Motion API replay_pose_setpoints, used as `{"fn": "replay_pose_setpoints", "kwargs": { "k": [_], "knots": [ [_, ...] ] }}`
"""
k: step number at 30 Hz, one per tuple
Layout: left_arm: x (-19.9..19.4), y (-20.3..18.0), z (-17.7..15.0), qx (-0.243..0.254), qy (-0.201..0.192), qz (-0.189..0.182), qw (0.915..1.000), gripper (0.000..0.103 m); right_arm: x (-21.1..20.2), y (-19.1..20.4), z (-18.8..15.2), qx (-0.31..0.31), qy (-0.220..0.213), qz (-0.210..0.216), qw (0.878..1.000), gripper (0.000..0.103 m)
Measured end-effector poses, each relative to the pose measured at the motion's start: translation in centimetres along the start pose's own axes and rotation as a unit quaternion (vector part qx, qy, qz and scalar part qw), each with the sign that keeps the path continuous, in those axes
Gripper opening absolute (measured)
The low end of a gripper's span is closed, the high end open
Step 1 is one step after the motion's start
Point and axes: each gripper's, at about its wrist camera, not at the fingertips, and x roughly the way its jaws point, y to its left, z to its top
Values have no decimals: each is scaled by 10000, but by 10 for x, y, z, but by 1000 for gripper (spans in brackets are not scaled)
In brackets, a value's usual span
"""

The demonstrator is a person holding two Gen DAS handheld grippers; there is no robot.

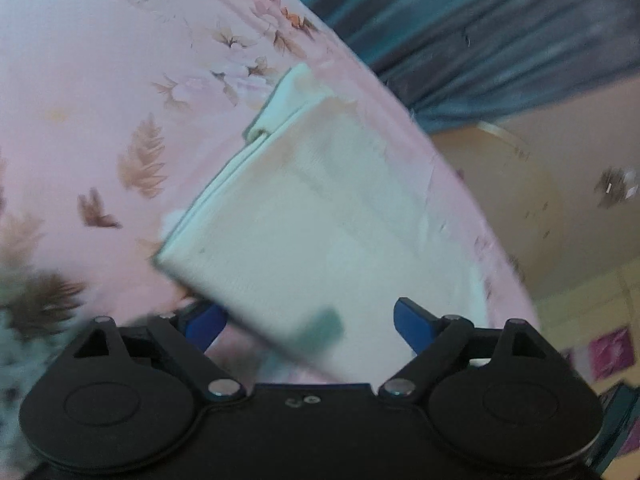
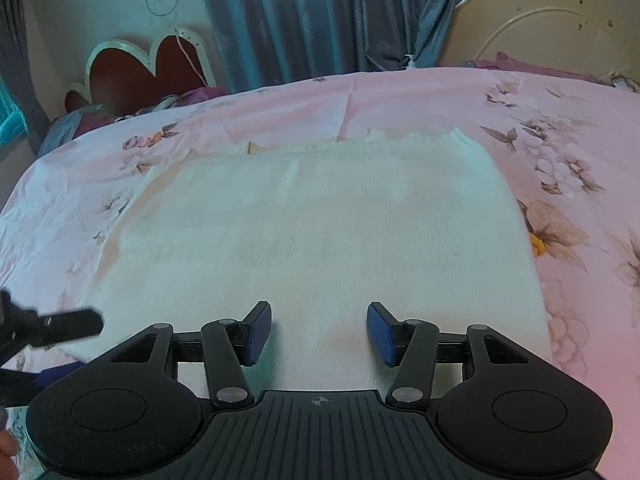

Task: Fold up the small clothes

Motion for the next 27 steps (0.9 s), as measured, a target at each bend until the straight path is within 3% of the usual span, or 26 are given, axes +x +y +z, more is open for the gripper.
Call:
{"fn": "replay_pose_setpoints", "kwargs": {
  "k": [7, 12, 17, 18, 19, 21, 22, 27],
  "knots": [
    [24, 1, 6, -290, -697, -375, 9964, 86, 19, 10, 21, -201, -150, 56, 9997, 53],
    [30, 8, 12, -449, -896, -385, 9942, 52, 39, 15, 33, -257, -216, -107, 9994, 53],
    [36, 10, 23, -575, -969, -463, 9925, 52, 58, 23, 26, -718, -116, -335, 9968, 57],
    [38, 10, 23, -539, -983, -450, 9927, 47, 60, 26, 24, -840, -103, -375, 9957, 59],
    [39, 9, 23, -521, -994, -411, 9928, 42, 60, 28, 23, -918, -109, -405, 9949, 60],
    [38, 11, 22, -583, -986, -339, 9928, 13, 60, 27, 20, -923, -146, -396, 9948, 60],
    [37, 12, 22, -582, -1022, -255, 9927, 8, 60, 26, 19, -900, -160, -383, 9951, 60],
    [24, -5, 19, -31, -1207, -60, 9927, 7, 62, 30, 17, -939, -229, -446, 9943, 61]
  ]
}}
